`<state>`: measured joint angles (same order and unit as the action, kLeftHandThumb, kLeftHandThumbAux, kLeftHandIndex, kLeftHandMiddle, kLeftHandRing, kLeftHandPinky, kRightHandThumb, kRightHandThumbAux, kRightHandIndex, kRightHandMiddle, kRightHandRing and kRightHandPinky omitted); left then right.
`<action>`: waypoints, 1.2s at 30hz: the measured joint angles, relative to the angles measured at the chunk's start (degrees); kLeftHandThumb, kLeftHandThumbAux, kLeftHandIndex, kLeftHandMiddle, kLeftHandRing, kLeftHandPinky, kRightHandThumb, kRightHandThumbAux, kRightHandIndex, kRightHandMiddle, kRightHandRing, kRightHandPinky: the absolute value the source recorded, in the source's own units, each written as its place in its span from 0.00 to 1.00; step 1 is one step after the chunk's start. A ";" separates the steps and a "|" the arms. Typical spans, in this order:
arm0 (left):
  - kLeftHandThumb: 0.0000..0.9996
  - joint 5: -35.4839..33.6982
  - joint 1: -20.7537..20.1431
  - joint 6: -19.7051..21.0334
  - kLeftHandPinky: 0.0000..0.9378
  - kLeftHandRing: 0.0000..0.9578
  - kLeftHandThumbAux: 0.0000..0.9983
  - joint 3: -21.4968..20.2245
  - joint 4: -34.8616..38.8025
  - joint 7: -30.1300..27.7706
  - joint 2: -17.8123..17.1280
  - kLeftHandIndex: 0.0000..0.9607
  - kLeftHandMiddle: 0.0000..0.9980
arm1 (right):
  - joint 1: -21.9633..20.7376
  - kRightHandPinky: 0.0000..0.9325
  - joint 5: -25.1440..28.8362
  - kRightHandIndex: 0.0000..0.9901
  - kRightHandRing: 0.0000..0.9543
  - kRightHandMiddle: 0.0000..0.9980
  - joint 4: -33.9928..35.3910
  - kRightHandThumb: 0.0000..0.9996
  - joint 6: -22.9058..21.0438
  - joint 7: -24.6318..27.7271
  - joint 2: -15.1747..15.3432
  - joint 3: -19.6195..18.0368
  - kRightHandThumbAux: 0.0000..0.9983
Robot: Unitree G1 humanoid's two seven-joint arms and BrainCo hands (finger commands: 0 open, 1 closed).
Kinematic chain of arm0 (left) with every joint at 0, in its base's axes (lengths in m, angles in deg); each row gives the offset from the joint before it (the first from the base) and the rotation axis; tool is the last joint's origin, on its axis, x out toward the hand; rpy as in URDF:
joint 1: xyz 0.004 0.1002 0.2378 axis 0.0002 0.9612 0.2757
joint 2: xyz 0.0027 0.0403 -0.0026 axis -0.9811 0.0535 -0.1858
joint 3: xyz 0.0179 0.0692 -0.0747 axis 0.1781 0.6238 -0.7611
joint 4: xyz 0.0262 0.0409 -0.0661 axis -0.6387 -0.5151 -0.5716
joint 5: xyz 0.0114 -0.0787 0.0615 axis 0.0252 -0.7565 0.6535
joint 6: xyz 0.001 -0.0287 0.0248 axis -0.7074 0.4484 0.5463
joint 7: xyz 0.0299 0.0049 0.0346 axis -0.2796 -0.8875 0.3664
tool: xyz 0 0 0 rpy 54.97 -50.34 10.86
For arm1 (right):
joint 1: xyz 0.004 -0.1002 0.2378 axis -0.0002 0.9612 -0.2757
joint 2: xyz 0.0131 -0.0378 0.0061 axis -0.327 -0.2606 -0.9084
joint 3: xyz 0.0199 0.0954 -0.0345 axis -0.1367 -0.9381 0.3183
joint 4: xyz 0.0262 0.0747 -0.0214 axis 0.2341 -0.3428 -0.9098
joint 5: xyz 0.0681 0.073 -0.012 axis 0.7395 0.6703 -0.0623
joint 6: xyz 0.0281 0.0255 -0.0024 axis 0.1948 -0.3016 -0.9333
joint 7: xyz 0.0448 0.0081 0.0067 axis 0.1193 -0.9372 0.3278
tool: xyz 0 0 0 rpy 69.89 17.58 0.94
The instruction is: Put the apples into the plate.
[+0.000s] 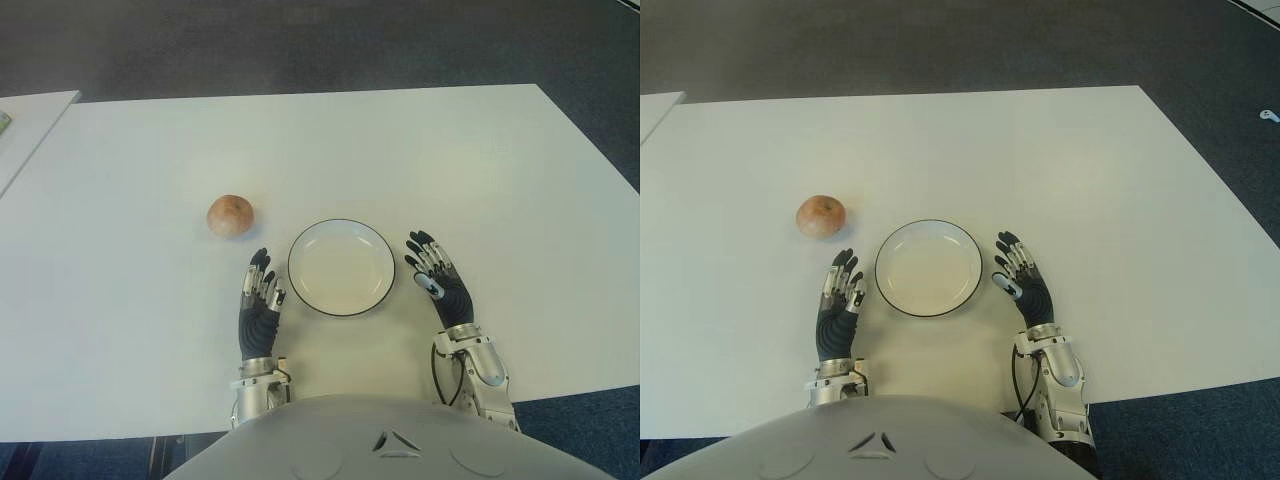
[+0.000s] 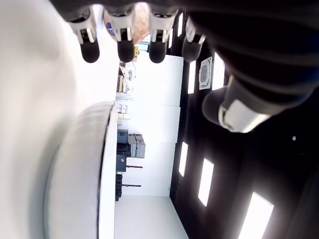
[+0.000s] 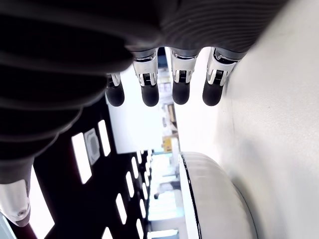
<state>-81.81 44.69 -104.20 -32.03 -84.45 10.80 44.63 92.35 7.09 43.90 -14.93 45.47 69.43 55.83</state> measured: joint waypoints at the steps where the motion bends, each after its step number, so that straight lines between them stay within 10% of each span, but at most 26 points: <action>1: 0.00 0.00 0.00 0.00 0.00 0.00 0.53 0.00 0.00 0.00 0.00 0.00 0.00 | 0.00 0.00 -0.04 0.00 0.00 0.00 -0.01 0.09 0.02 -0.03 0.00 0.01 0.55; 18: 0.00 -1.89 0.18 1.62 0.00 0.00 0.50 0.69 1.57 -0.05 -0.03 0.00 0.00 | 0.00 0.00 -0.80 0.00 0.00 0.00 0.01 0.08 0.04 -1.00 -0.12 0.29 0.57; 27: 0.03 0.27 8.51 15.69 0.00 0.00 0.57 1.34 20.96 0.75 -2.90 0.00 0.00 | -0.04 0.00 -1.36 0.00 0.00 0.00 -0.17 0.09 1.07 -1.48 -0.61 0.55 0.56; 36: 0.09 18.60 12.57 21.48 0.00 0.00 0.53 1.25 31.25 6.24 -4.58 0.00 0.01 | -0.30 0.00 -1.53 0.00 0.00 0.00 0.16 0.10 1.98 -1.87 -0.72 0.63 0.55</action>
<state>-63.21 57.26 -82.72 -30.78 -53.20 17.04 40.06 92.06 5.56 44.06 -12.94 43.60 68.70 56.47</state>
